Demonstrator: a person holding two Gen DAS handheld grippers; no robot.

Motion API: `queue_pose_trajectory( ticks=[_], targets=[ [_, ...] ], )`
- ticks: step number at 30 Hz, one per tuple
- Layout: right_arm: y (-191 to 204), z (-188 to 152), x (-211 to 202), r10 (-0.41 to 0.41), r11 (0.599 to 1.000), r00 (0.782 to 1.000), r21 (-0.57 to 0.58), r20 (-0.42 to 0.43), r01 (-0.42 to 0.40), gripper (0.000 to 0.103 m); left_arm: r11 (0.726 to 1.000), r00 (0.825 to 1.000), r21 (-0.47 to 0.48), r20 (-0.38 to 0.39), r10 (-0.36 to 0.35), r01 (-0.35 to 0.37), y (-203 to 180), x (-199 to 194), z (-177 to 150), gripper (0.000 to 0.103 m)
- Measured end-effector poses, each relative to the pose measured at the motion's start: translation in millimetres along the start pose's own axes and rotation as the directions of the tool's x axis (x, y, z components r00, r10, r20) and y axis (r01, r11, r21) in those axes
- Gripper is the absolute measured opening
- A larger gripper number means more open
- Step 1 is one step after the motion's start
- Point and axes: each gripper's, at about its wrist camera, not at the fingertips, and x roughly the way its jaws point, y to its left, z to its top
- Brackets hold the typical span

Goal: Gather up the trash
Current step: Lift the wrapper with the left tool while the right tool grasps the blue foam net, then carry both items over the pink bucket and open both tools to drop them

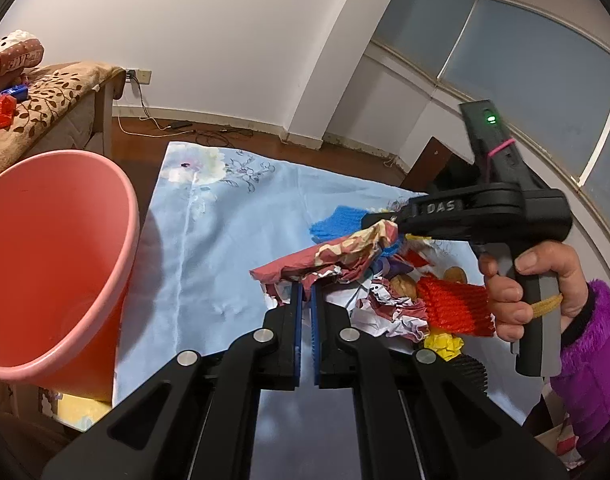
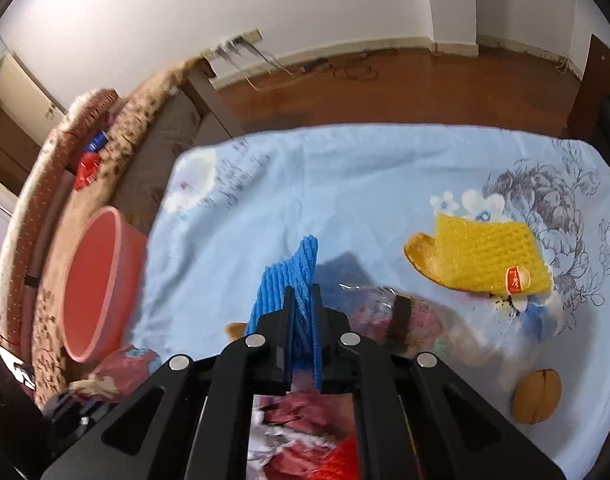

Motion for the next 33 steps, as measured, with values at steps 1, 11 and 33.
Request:
queue_pose_trajectory(
  ticks=[1, 11, 33],
  targets=[
    [2, 0, -5, 0.006, 1.0, 1.0, -0.005, 0.015, -0.006, 0.006, 1.0, 1.0, -0.002, 0.006, 0.001, -0.001, 0, -2, 0, 0.003],
    [51, -5, -51, 0.133, 0.99, 0.977, -0.073, 0.164, -0.122, 0.006, 0.997, 0.995, -0.052, 0.088, 0.054, -0.05, 12, -33, 9, 0.003],
    [211, -47, 0, 0.253, 0.924, 0.946, -0.34, 0.202, -0.174, 0.006, 0.887, 0.894, -0.216, 0.1, 0.436, -0.408, 102, -96, 0, 0.003]
  ],
)
